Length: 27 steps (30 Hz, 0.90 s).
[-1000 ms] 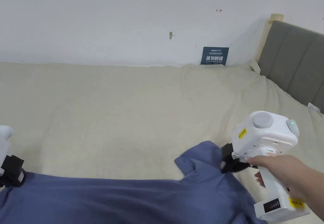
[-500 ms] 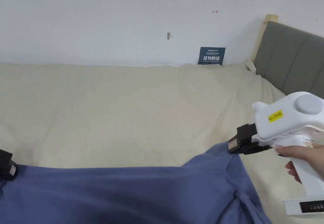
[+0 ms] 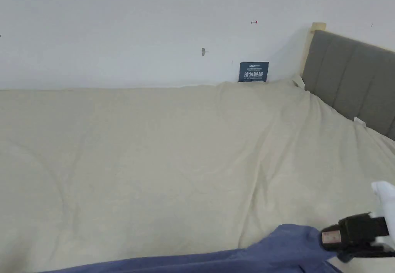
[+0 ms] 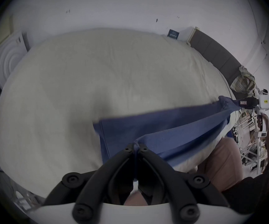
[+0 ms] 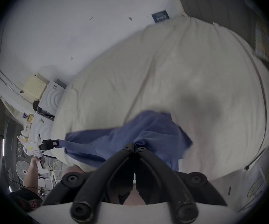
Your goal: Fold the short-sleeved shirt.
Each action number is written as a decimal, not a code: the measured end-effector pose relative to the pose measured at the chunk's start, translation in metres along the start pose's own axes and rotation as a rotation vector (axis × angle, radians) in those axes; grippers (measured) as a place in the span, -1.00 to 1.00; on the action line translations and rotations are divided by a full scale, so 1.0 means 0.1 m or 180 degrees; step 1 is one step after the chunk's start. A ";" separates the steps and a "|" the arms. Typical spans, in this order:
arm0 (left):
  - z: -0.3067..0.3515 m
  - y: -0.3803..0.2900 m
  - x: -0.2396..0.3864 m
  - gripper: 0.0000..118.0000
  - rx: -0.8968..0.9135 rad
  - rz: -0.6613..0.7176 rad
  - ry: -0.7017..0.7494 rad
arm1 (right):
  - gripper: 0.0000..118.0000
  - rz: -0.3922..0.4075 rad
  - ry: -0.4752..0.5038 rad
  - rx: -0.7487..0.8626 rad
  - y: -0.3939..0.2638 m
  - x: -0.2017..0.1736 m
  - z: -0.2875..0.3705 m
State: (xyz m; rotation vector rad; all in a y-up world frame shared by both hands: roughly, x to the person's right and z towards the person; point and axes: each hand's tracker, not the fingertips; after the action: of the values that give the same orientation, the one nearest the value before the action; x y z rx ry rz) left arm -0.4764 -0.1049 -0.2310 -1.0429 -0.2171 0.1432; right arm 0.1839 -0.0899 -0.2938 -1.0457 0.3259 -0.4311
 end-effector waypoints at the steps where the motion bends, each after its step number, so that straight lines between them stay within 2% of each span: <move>1: -0.07 -0.17 0.04 -0.96 -0.0072 0.0068 -0.0025 | -1.00 -0.0044 -0.0051 -0.0071 -0.11 0.09 -0.07; 4: -0.31 -0.48 0.05 -0.94 -0.0106 0.0076 0.0010 | -1.00 -0.0183 -0.0324 -0.0198 -0.32 0.35 -0.35; 6: -0.42 -0.61 0.07 -0.84 -0.0112 0.0042 0.0082 | -1.00 -0.0167 -0.0357 -0.0203 -0.39 0.41 -0.48; 7: -0.43 -0.62 0.07 -0.79 -0.0086 0.0045 0.0102 | -0.97 -0.0188 -0.0384 -0.0218 -0.42 0.45 -0.53; 8: -0.43 -0.63 0.08 -0.69 -0.0066 0.0048 0.0106 | -0.83 -0.0189 -0.0383 -0.0190 -0.38 0.46 -0.55; 9: -0.44 -0.62 0.06 -0.32 -0.0039 0.0055 0.0111 | -0.31 -0.0173 -0.0408 -0.0150 -0.38 0.45 -0.54; 11: -0.33 -0.61 0.08 0.69 0.0051 0.0066 0.0110 | 0.63 0.0045 -0.0555 0.0117 -0.36 0.37 -0.43; 12: -0.25 -0.59 0.11 1.00 0.0097 0.0048 0.0104 | 0.80 0.0144 -0.0614 0.0311 -0.41 0.25 -0.29; 14: -0.05 -0.54 0.23 0.96 0.0328 -0.0071 0.0246 | 0.80 0.0198 -0.0506 0.0710 -0.41 0.13 -0.04; 16: 0.26 -0.50 0.37 0.96 0.0708 -0.0137 0.0218 | 0.80 0.0054 -0.0165 0.0999 -0.46 -0.13 0.26; 18: 0.44 -0.48 0.41 0.97 0.1076 -0.0100 0.0103 | 0.80 0.0060 0.0099 0.1269 -0.51 -0.42 0.45; 23: 0.86 -0.44 0.99 0.94 0.2119 -0.0048 -0.0006 | 0.77 0.0755 0.0186 0.2224 -0.77 -1.27 0.58; 24: 0.91 -0.47 1.11 0.81 0.2386 -0.0116 0.0085 | 0.56 0.0954 0.0148 0.2395 -0.84 -1.45 0.55; 25: 0.91 -0.47 1.16 0.57 0.2646 -0.0197 0.0169 | 0.10 0.1138 0.0116 0.2647 -0.92 -1.57 0.54; 26: 0.93 -0.48 1.25 0.06 0.2841 -0.0310 0.0258 | -0.70 0.1254 0.0014 0.2875 -1.00 -1.66 0.53; 27: 0.92 -0.49 1.33 -0.94 0.2928 -0.0335 0.0353 | -1.00 0.1363 -0.0173 0.3057 -1.07 -1.78 0.50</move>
State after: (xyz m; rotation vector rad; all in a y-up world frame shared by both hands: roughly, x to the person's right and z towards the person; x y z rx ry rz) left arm -0.3691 -0.0227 -0.1290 -0.1226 -0.0827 0.0733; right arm 0.0316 -0.0108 -0.1665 -0.0383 0.2385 -0.1273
